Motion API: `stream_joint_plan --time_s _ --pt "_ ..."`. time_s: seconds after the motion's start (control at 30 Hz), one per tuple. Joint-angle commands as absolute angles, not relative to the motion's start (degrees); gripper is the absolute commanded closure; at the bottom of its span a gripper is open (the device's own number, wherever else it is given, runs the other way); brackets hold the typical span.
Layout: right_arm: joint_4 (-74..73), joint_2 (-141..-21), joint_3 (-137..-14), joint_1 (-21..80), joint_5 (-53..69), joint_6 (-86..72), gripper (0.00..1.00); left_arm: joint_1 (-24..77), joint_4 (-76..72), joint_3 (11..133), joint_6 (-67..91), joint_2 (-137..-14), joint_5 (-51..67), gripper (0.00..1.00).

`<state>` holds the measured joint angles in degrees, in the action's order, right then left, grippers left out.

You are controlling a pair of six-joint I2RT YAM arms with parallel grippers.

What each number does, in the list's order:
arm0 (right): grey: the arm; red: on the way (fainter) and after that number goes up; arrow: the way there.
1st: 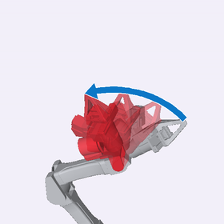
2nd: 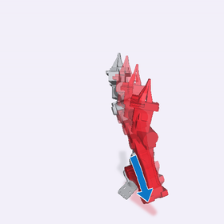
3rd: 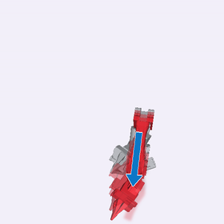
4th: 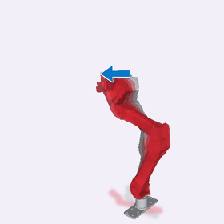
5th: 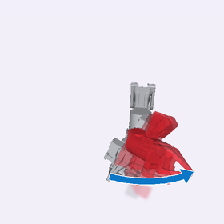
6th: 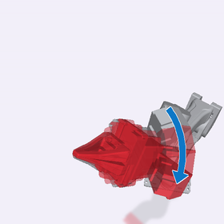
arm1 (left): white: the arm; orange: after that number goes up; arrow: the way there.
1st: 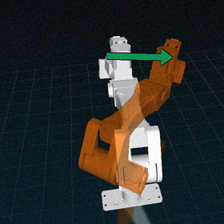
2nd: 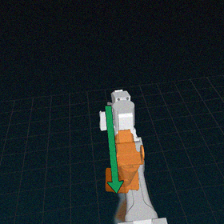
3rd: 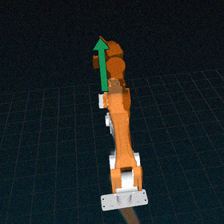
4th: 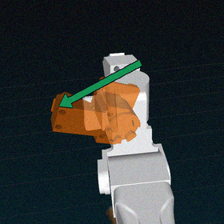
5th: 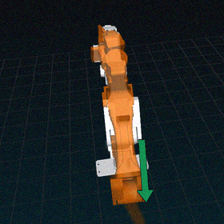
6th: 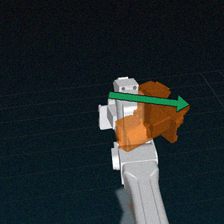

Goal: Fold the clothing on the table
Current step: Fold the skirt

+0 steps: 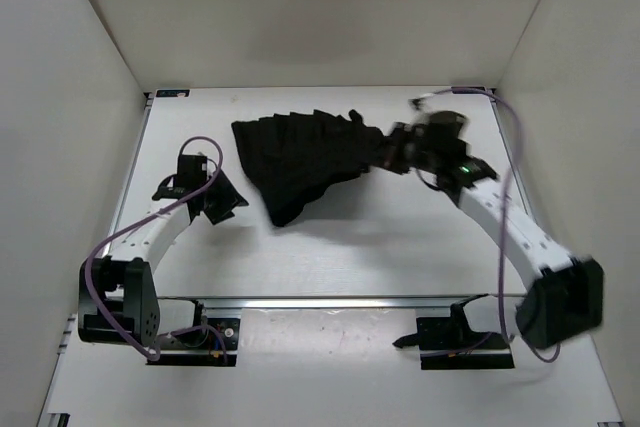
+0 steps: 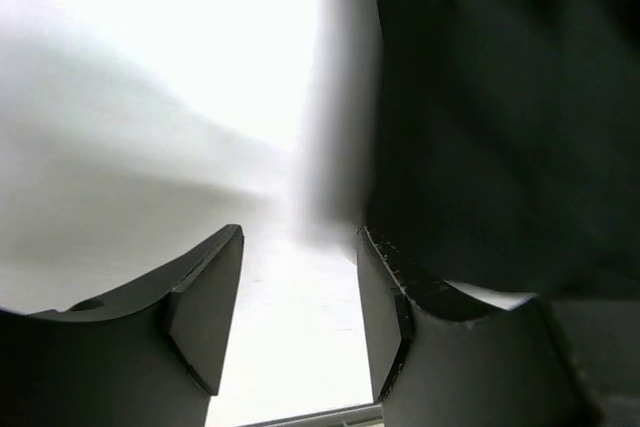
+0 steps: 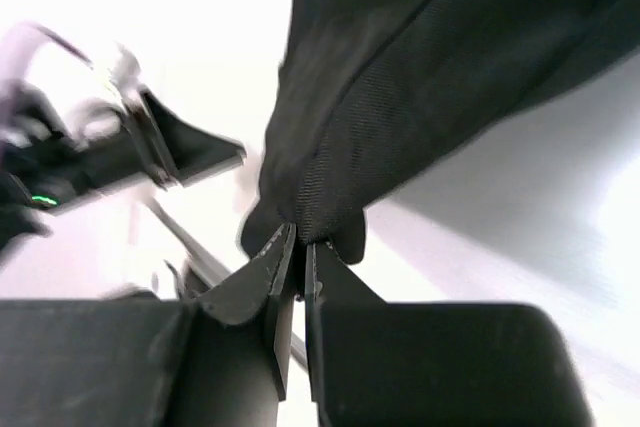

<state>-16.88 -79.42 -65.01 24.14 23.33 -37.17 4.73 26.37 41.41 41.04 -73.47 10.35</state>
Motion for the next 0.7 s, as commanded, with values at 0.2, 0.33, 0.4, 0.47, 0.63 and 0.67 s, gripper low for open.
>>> stream_joint_plan --time_s 0.2,0.33,0.4,0.47,0.63,0.67 --pt "-24.49 -60.39 -29.97 0.09 35.81 -34.31 0.43 8.17 28.57 43.78 38.93 -70.75 12.83 0.4" --pt "-28.92 -60.99 -32.42 -1.76 28.4 -29.45 0.42 12.64 27.16 43.33 39.9 -73.03 12.31 0.39" --pt "-29.27 -61.61 -33.39 -0.97 25.76 -28.39 0.42 18.43 25.93 44.47 41.21 -75.4 10.73 0.39" --pt "-29.18 -62.31 -33.23 -0.44 24.79 -28.57 0.42 22.73 25.23 46.13 43.14 -77.6 8.27 0.38" --pt "-29.79 -64.24 -35.06 3.25 15.05 -27.25 0.46 29.7 21.71 48.77 47.28 -85.24 6.51 0.36" --pt "-30.06 -64.42 -35.33 3.08 14.25 -26.81 0.46 31.1 21.88 49.21 47.72 -85.78 4.94 0.36"
